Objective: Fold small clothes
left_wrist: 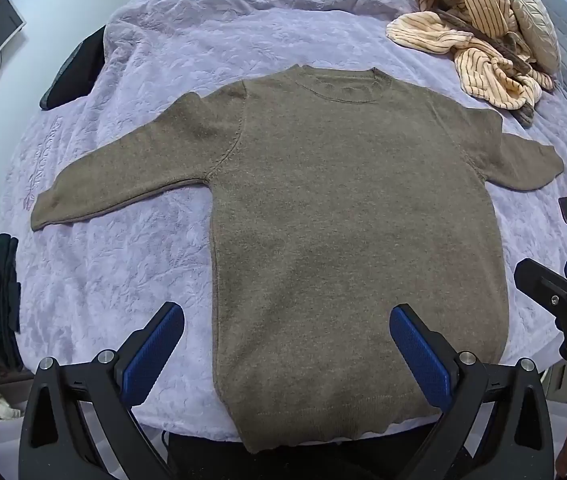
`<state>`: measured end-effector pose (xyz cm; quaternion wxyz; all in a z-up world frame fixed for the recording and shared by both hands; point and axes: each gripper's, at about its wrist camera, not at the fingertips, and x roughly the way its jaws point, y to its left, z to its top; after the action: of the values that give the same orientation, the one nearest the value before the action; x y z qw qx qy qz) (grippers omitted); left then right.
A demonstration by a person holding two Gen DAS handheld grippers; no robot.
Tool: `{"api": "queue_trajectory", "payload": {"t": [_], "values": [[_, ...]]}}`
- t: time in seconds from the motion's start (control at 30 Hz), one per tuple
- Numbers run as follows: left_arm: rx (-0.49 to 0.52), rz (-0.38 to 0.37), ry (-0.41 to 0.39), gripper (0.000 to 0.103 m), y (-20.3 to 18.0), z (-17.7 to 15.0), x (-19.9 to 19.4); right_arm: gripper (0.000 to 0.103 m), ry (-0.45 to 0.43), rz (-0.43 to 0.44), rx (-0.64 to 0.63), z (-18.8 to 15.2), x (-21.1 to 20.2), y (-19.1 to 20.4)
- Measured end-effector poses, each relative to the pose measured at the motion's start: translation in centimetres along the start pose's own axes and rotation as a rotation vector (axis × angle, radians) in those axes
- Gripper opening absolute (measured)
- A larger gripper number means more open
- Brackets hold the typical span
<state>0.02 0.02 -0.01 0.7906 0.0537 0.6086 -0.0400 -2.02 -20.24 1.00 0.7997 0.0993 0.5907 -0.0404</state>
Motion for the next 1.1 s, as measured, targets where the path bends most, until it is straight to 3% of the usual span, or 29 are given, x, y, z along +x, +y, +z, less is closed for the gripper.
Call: {"api": "queue_trajectory", "payload": {"t": [0.73, 1.1], "values": [[-0.009, 0.0, 0.038, 0.103, -0.3, 0.5, 0.8, 0.103, 0.041, 0.0, -0.029, 1.1, 1.0, -0.2], [-0.025, -0.001, 0.016, 0.103, -0.7, 0.7, 0.8, 0.103, 0.042, 0.01, -0.038, 1.8, 1.1, -0.9]]}}
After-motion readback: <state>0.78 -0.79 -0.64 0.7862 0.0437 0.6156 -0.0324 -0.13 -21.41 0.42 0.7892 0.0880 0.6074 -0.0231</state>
